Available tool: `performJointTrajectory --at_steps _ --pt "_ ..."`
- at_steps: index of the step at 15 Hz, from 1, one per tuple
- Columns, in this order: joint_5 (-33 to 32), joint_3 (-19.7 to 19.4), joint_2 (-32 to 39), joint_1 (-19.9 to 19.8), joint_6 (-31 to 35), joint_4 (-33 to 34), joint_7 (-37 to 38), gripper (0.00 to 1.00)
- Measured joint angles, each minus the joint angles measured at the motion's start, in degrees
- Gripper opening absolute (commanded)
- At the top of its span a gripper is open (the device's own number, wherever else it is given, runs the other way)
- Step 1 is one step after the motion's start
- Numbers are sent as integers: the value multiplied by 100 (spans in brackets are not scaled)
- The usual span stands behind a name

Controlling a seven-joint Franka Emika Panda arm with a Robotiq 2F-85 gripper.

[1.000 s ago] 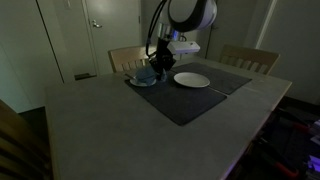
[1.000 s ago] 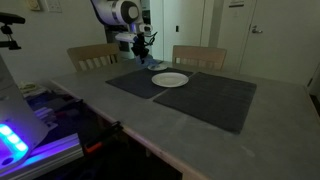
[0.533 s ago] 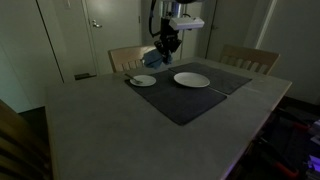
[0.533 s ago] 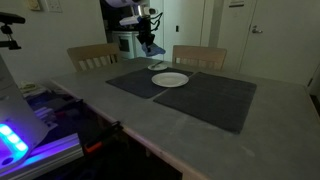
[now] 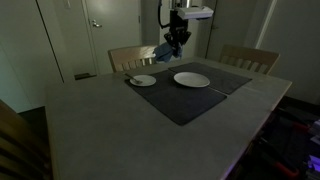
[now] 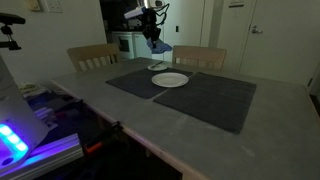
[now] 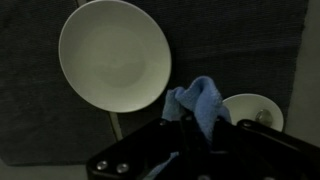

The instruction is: Use the blue towel to wipe the white plate on the right

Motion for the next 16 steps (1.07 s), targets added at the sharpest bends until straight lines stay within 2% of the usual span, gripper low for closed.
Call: performJointTrajectory --at_steps 3,4,8,9,16 --pt "-25 -38 -78 -196 -143 -38 1 2" --pt "7 -39 -102 -271 -162 -67 0 7" --pt "3 0 -94 -317 -158 -65 0 7" --pt "3 17 -94 -314 -158 -65 1 2" --pt "2 -65 -10 -422 -256 -62 152 2"
